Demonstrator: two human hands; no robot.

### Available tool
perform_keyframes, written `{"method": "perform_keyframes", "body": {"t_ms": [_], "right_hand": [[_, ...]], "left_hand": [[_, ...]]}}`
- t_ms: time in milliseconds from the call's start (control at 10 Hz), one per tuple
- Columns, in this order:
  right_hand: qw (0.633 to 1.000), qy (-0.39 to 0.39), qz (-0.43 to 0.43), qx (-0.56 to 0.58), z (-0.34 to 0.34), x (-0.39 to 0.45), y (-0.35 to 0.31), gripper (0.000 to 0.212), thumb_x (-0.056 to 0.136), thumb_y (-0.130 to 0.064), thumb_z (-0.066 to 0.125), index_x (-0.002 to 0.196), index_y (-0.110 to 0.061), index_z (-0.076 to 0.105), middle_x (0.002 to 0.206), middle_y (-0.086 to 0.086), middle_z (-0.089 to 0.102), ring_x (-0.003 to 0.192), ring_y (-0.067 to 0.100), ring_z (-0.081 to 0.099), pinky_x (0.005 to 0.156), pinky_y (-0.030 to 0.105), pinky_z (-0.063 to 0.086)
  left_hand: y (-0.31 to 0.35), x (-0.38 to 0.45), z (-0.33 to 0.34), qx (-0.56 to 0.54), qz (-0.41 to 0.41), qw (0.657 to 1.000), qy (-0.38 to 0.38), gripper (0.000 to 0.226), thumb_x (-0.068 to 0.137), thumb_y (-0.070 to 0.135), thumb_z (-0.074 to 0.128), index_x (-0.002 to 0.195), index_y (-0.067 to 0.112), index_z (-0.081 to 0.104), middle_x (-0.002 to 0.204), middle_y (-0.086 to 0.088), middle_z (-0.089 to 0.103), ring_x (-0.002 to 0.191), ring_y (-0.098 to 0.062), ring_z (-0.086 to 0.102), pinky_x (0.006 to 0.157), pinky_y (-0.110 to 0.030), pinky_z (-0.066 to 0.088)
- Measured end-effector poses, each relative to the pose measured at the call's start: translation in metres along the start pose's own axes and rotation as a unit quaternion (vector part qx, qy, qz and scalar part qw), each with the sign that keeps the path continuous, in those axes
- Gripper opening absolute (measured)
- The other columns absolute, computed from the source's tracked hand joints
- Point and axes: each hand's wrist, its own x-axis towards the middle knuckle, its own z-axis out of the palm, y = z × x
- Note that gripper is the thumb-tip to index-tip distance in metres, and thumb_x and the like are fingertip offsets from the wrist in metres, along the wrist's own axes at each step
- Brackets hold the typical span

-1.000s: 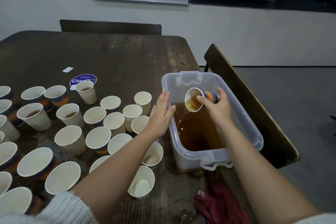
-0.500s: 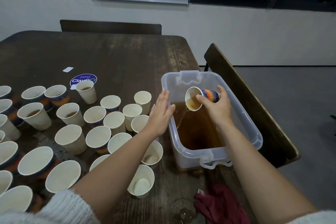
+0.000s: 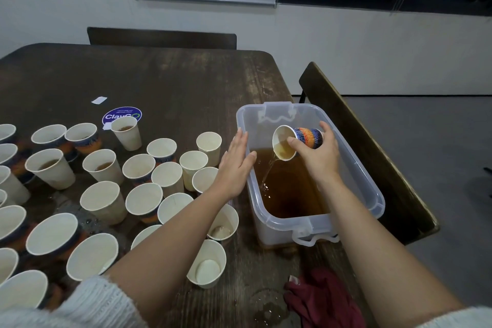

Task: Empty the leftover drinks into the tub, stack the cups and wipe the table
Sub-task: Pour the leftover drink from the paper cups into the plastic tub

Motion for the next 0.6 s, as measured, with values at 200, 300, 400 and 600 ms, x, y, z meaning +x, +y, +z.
{"method": "perform_keyframes", "body": {"t_ms": [200, 300, 400, 600], "right_hand": [[1.0, 0.006, -0.009, -0.013, -0.0004, -0.0004, -0.0012, 0.09, 0.077, -0.039, 0.079, 0.15, -0.026, 0.028, 0.15, 0.004, 0.034, 0.132, 0.023, 0.041, 0.098, 0.034, 0.045], [1.0, 0.008, -0.012, -0.017, -0.0002, -0.0007, -0.0016, 0.09, 0.077, -0.039, 0.079, 0.15, -0.026, 0.028, 0.15, 0.004, 0.033, 0.132, 0.022, 0.04, 0.098, 0.033, 0.045], [1.0, 0.01, -0.016, -0.018, -0.0012, -0.001, -0.0014, 0.09, 0.078, -0.038, 0.079, 0.15, -0.025, 0.027, 0.15, 0.004, 0.033, 0.133, 0.021, 0.039, 0.097, 0.031, 0.043], [0.999, 0.012, -0.026, -0.02, -0.0002, -0.0012, -0.0016, 0.091, 0.077, -0.038, 0.08, 0.15, -0.025, 0.028, 0.15, 0.004, 0.033, 0.132, 0.021, 0.039, 0.097, 0.031, 0.044]], "left_hand": [[0.0001, 0.0008, 0.0003, 0.004, -0.002, 1.0, 0.001, 0.055, 0.105, 0.036, 0.029, 0.153, 0.03, 0.004, 0.162, 0.008, -0.002, 0.149, -0.011, 0.001, 0.121, -0.05, 0.008], [0.0002, 0.0004, 0.0002, 0.004, -0.001, 1.0, 0.002, 0.055, 0.105, 0.036, 0.029, 0.153, 0.031, 0.004, 0.162, 0.008, -0.002, 0.149, -0.012, 0.001, 0.121, -0.05, 0.008], [0.001, 0.0, 0.0002, 0.005, -0.006, 1.0, 0.001, 0.055, 0.105, 0.036, 0.029, 0.153, 0.03, 0.005, 0.162, 0.008, -0.002, 0.149, -0.012, 0.001, 0.121, -0.049, 0.007], [0.0018, -0.0008, 0.0001, 0.003, -0.006, 1.0, 0.001, 0.054, 0.105, 0.036, 0.029, 0.153, 0.029, 0.006, 0.162, 0.008, -0.001, 0.149, -0.012, 0.001, 0.121, -0.049, 0.006]]}}
